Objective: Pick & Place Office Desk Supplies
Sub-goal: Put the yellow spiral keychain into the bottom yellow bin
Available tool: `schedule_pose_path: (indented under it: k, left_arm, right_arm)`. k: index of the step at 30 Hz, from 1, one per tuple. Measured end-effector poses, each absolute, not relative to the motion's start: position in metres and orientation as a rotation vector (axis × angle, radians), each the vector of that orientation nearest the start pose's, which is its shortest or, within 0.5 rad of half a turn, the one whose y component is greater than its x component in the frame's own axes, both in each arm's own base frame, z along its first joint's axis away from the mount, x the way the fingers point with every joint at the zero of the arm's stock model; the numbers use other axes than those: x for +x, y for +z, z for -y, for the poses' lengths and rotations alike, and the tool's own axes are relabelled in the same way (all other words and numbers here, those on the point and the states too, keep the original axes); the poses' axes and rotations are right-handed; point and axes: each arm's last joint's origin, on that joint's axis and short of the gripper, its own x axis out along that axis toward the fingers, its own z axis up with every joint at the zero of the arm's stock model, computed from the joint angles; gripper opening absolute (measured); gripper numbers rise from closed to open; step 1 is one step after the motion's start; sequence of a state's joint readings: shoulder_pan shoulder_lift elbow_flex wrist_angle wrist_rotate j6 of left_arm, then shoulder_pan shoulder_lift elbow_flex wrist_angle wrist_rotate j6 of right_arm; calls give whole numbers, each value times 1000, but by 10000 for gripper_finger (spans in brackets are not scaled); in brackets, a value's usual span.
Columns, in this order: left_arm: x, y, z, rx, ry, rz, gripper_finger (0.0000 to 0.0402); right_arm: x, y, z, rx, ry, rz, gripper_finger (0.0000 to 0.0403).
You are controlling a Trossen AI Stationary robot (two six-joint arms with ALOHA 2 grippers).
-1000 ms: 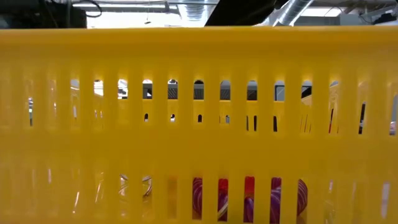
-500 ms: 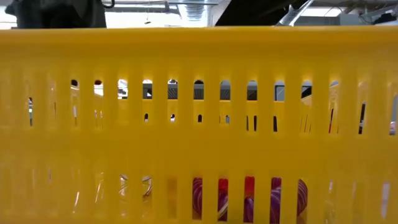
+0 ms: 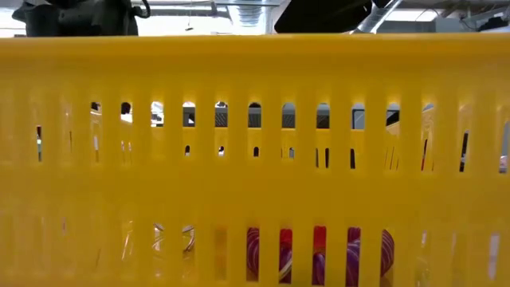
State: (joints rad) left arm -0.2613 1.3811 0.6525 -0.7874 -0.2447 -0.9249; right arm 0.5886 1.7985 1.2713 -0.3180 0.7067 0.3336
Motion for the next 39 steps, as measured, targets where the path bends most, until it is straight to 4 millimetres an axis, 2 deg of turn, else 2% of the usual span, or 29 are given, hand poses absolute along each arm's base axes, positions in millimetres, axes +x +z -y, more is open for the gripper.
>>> schedule_pose_path:
  k: [10, 16, 23, 34, 39]
  left_arm:
    - [195, 148, 34, -407, 683, -1312, 231]
    - [193, 138, 35, -453, 639, -1307, 231]
    - [193, 138, 35, -458, 638, -1303, 231]
    - [201, 139, 46, -558, 454, -1307, 231]
    - [205, 141, 56, -529, 334, -1280, 231]
  right_arm:
    - [328, 222, -195, -187, -221, -638, 249]
    - [328, 222, -196, -187, -220, -638, 249]
    - [328, 222, -196, -187, -220, -638, 249]
    - [328, 222, -196, -187, -220, -638, 249]
    - [328, 222, -196, -187, -221, -638, 249]
